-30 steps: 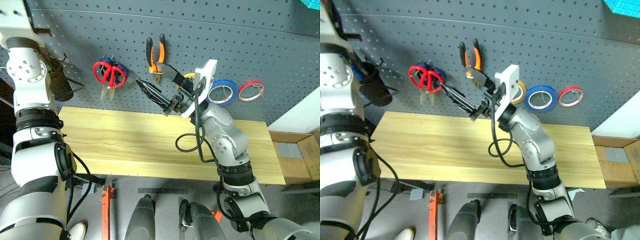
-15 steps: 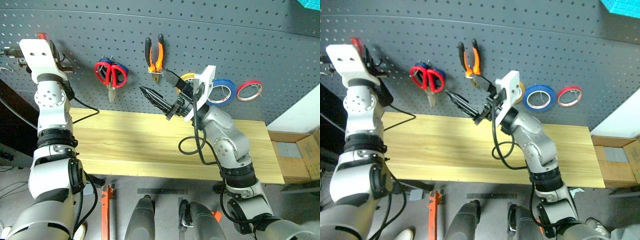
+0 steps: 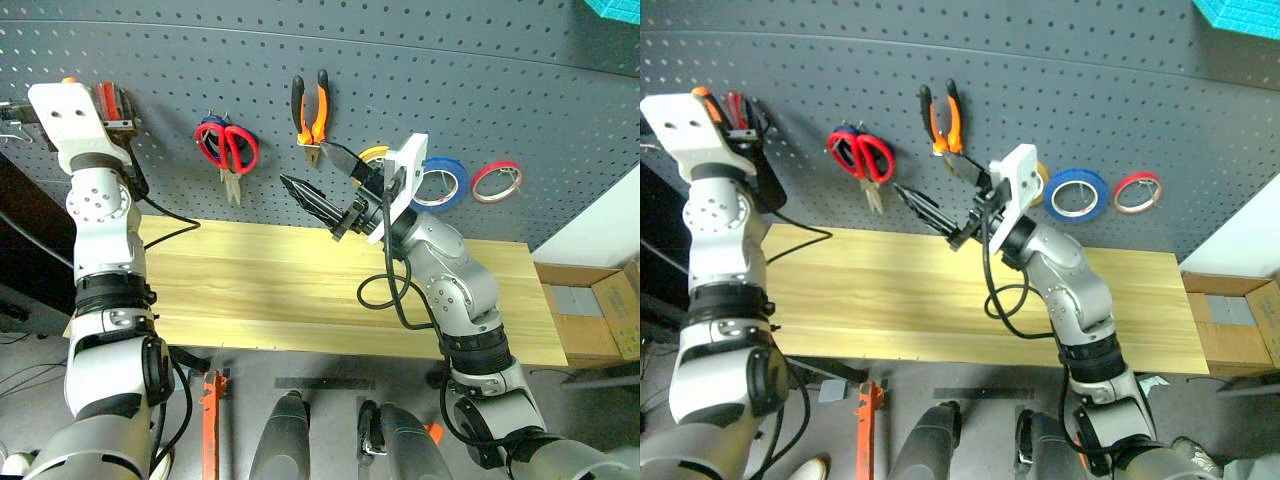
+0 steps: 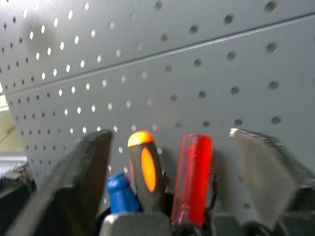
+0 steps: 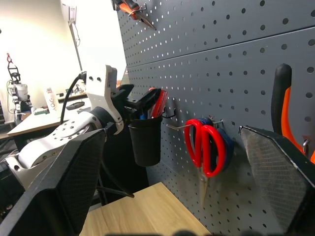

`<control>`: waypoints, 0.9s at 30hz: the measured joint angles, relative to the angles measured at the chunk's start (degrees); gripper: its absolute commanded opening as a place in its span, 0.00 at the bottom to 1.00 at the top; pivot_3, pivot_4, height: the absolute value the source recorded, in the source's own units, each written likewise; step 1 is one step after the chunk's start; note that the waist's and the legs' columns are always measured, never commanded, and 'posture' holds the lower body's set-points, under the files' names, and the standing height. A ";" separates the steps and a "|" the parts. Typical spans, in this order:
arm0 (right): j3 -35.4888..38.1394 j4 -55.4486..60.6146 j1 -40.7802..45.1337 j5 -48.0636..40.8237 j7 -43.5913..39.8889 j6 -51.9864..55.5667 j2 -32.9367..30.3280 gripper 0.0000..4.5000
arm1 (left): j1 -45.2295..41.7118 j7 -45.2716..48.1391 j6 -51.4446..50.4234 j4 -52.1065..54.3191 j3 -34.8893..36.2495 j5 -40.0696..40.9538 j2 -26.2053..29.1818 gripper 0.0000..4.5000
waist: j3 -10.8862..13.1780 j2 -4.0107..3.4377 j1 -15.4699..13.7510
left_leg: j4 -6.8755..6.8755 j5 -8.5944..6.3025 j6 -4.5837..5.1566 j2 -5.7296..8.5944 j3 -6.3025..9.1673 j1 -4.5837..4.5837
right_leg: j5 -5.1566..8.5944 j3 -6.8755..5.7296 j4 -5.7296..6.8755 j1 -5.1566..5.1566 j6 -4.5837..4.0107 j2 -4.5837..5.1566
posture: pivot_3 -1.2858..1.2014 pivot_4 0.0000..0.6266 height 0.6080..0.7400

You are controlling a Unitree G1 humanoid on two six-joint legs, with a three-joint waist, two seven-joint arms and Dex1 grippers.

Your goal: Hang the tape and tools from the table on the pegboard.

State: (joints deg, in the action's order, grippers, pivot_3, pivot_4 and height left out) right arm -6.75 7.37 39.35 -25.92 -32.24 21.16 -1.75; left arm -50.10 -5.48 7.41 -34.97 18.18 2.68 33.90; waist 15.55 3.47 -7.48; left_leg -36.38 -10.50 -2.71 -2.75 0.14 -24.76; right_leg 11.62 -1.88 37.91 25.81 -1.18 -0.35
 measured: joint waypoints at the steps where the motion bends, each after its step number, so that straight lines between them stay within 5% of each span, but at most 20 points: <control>1: 0.01 0.00 0.00 0.01 -0.02 0.00 -0.18 1.00 | 0.40 0.10 -0.81 0.91 0.22 0.61 -0.22 0.99 | 0.00 0.00 -0.01 | 0.00 0.02 -0.01 -0.01 0.01 0.00 | 0.00 -0.02 0.00 0.00 0.00 0.00 | 0.62 0.33 1.00; 6: -0.05 0.10 -0.28 0.22 -0.44 -0.14 -1.81 1.00 | 6.40 0.10 -5.16 10.23 1.08 2.70 -2.20 0.99 | 0.00 0.00 0.00 | 0.00 0.04 -0.01 -0.01 0.02 0.02 | -0.01 -0.02 0.00 -0.05 -0.02 0.05 | 0.62 0.34 1.00; 11: -0.17 3.12 -3.58 2.60 0.37 0.02 -5.78 1.00 | 17.80 -0.56 -20.90 31.50 1.22 6.85 -8.50 0.99 | 0.00 0.00 -0.19 | 0.00 0.06 0.01 -0.03 0.10 -0.03 | 0.01 -0.11 -0.07 -0.12 0.00 0.23 | 0.63 0.34 1.00; 18: -0.02 11.43 -10.28 5.63 7.37 2.91 -7.36 1.00 | 23.38 -0.03 -39.28 57.41 -7.16 10.43 -14.49 0.99 | -0.21 -0.32 -0.29 | 0.02 0.15 0.08 0.01 0.23 0.23 | 0.11 -0.16 -0.26 -0.61 0.13 0.33 | 0.62 0.33 1.00; 27: 0.72 15.72 -26.75 15.86 23.86 13.65 -7.03 1.00 | 35.51 2.42 -44.37 60.36 -20.03 9.26 -21.45 0.99 | -0.65 -0.70 0.21 | 0.19 0.21 0.17 0.00 0.10 0.39 | 0.15 -0.13 -0.21 -0.58 0.07 0.31 | 0.59 0.29 1.00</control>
State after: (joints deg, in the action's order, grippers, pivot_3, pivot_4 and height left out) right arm -6.03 23.09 12.60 -10.06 -8.38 34.81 -8.78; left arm -14.60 -3.07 -36.96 25.39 -1.85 11.94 12.46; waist 14.90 2.77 -7.27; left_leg -36.19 -10.29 -2.54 -2.75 0.24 -24.37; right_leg 11.77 -2.01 37.70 25.23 -1.11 -0.04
